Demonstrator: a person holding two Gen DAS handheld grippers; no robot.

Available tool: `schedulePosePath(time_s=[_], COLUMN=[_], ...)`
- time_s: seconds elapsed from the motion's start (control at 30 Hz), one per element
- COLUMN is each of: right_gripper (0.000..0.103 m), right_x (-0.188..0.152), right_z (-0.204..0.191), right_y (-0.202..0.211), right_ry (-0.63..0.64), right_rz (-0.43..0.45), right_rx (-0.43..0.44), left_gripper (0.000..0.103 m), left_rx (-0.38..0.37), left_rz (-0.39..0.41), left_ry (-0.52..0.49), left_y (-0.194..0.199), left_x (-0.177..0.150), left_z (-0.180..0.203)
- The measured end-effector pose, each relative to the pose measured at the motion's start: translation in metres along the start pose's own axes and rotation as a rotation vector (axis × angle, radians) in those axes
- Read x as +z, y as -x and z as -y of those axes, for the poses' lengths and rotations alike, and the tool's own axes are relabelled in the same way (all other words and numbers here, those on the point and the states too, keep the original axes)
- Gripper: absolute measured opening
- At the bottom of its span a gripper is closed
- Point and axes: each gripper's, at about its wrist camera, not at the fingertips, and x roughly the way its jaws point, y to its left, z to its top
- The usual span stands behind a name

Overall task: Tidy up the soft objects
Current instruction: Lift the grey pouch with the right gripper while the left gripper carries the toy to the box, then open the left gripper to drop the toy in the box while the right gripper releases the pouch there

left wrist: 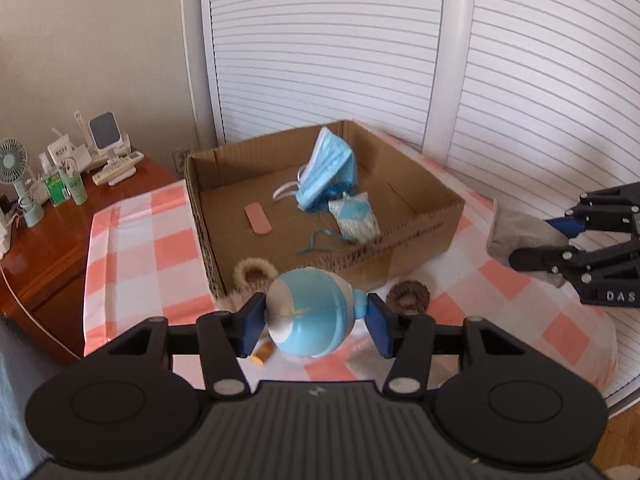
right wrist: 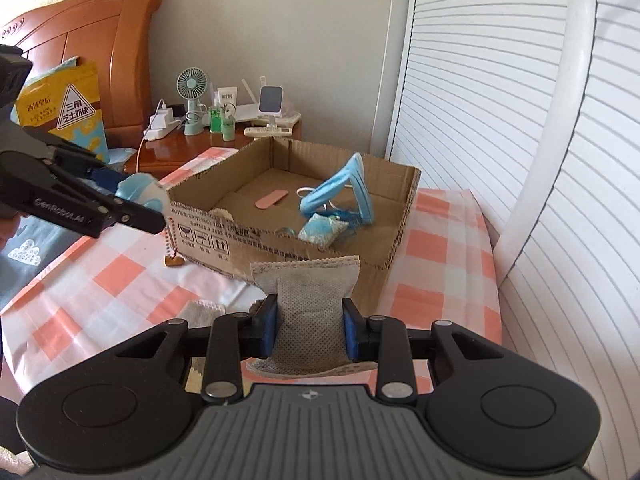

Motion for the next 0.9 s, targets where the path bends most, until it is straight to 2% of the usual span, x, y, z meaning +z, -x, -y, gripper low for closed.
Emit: schedulePosePath(time_s=[0.17,0.23,0.27,0.3,0.33,0.53,0.6,0.73,0.9], right_gripper=[0.036,0.036,0.036,0.036,0.036,0.036,0.036,0.036,0.036], right_x=[0.024,0.032,0.036,0.039,0.042,0.054,0.058,0.069,0.093], right_z=[0.000,0.001,0.001,0.002,0.003,0.009,0.010,0.008,-0.004], right_y=[-0.005,-0.010,-0.012,-0.014,-0.017,-0.038,-0.044,-0.056,-0.082], right_ry=[0.024,0.027,0.024,0.019,0.018,-0.010,-0.012,-0.017,0.008], right_rz=[0.038,0.044,0.044,0.044,0.043,0.032,0.032,0.029,0.017], right_rx=[-0.004,-0.009,-0.008,-0.003,-0.001,-0.001,-0.004,0.014,0.038], left_gripper=[0.054,0.064,0.080,0.088,0.088,0.089,0.093,0.093,0.093], left_rx=[0.017,0.028,0.042,0.063,0.091,0.085,0.109,0.149,0.169], left_rz=[0.041,0.065,0.068,0.071,0.081,0.032,0.034,0.037,0.047], left_ry=[-0.009,-0.028,-0.038,-0.040,-0.040,-0.010,-0.006,0.018,0.114], left_y=[-0.028,-0.041,-0.048,-0.053,-0.056,-0.039,-0.025,0.004,0.026], left_x=[0.044,0.054,0.058,0.059,0.058,0.033,0.018,-0.014,-0.048], left_z=[-0.008,-0.008,-0.008,-0.007,-0.007,-0.008,-0.006,-0.001,0.000])
